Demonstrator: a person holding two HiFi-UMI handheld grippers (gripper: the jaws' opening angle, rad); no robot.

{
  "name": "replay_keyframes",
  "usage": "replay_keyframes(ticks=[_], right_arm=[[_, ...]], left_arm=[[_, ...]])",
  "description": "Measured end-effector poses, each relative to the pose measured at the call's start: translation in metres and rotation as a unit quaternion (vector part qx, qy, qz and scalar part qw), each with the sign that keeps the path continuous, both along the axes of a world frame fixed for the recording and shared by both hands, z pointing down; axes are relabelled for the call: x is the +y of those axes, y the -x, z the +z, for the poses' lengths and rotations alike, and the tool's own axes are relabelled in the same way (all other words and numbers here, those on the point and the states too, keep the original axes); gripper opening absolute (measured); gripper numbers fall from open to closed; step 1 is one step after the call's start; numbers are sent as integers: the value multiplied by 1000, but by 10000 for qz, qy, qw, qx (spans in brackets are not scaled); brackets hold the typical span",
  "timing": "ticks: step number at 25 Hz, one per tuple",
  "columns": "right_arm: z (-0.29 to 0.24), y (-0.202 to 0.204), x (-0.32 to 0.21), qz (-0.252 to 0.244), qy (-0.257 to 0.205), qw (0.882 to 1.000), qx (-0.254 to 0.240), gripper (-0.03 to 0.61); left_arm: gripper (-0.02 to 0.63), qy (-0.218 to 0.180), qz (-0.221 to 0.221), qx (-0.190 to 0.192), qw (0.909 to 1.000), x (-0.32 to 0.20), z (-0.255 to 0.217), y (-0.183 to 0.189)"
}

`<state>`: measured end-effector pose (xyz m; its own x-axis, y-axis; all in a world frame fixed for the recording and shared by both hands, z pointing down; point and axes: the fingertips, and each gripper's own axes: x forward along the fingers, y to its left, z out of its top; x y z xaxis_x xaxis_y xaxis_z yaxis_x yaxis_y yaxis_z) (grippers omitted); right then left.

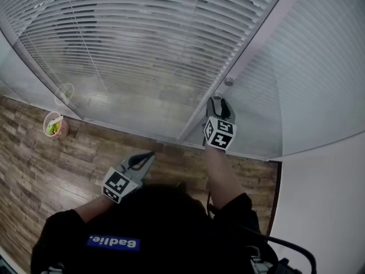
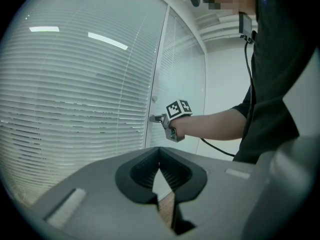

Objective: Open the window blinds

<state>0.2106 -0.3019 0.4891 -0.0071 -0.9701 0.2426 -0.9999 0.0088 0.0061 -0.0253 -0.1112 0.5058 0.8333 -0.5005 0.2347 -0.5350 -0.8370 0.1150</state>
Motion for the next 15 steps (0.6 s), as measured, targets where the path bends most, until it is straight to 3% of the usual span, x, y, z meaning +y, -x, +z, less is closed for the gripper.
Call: replay_keyframes(ticks=[5, 8, 11, 15], right_arm=[[-3, -1, -3, 283, -98, 9960, -847, 169], [-3, -6, -4, 468, -87, 9933, -1056, 130], [-7, -6, -3, 500, -48, 9949, -874, 129], [-3, -4, -4, 452, 36, 9988, -176, 127]], left_arm=[[0, 48, -50, 24, 10000, -1, 2, 2], [0, 47, -62, 28, 10000, -1, 2, 3], [0, 71, -93, 40, 9999, -2, -1, 6], [0, 86, -108, 58, 9999, -3, 2, 6]])
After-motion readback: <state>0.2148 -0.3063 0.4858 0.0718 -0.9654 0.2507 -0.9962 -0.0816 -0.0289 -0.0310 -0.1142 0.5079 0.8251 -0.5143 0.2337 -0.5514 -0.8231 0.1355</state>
